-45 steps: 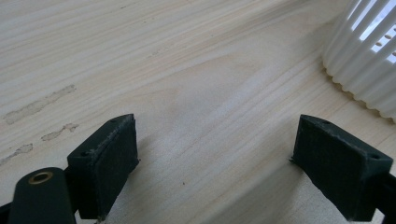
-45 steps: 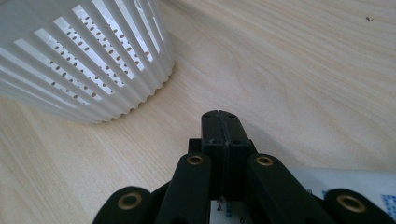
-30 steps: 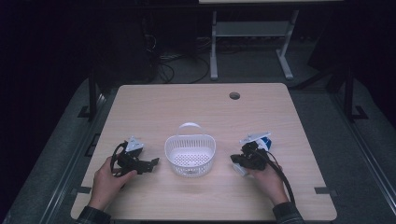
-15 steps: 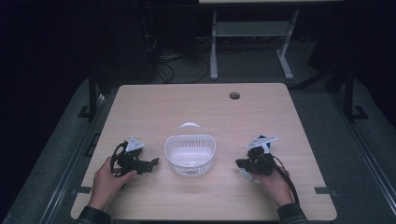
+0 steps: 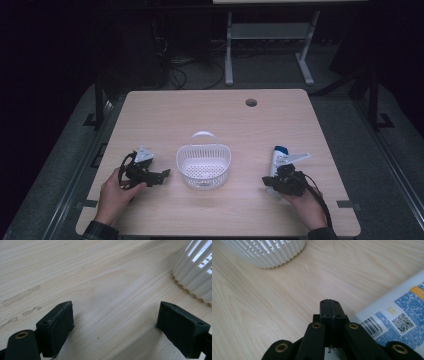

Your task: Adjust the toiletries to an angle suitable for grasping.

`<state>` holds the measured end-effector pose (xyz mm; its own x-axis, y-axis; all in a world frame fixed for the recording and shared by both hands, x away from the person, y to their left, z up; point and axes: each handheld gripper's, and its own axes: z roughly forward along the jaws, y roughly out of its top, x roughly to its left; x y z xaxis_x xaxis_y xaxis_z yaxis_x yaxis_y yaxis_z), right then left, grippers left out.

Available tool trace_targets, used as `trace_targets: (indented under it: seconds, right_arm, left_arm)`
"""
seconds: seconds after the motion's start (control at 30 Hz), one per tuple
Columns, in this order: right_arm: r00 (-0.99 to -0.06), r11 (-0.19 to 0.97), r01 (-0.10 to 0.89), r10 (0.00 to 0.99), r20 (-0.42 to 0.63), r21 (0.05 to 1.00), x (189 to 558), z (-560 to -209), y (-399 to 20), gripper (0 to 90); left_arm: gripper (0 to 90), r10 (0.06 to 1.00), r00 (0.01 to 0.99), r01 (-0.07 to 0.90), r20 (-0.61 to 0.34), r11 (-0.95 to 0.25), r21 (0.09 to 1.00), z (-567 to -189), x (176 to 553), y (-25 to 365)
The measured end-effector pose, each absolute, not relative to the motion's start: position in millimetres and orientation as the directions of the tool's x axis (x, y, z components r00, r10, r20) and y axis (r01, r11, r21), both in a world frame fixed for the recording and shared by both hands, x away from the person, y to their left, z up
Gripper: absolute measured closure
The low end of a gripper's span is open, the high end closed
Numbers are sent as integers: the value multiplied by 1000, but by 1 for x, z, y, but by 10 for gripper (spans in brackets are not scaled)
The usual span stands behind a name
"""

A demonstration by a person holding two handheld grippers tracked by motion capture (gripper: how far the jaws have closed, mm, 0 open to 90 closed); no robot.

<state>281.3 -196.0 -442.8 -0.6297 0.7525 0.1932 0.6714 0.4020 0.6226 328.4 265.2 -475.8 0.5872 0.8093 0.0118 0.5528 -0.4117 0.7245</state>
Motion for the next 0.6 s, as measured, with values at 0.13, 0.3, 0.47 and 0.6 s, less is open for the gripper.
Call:
trace_targets:
  seconds: [0.13, 0.3, 0.47, 0.6]
  right_arm:
    - [-620, 396, 680, 760, 196, 617, 277, -443, -202, 897]
    - [-615, 397, 680, 766, 185, 616, 274, -443, -210, 897]
    - [-603, 389, 688, 776, 185, 612, 270, -444, -218, 897]
    - [-593, 383, 695, 784, 185, 608, 268, -444, -225, 897]
  left_arm:
    - [129, 810, 587, 553, 11, -411, 725, -476, 328, 265]
    - [130, 810, 587, 553, 12, -411, 725, -476, 328, 265]
    - [130, 810, 587, 553, 12, -411, 725, -476, 328, 265]
    - [130, 810, 587, 553, 11, -410, 725, -476, 328, 265]
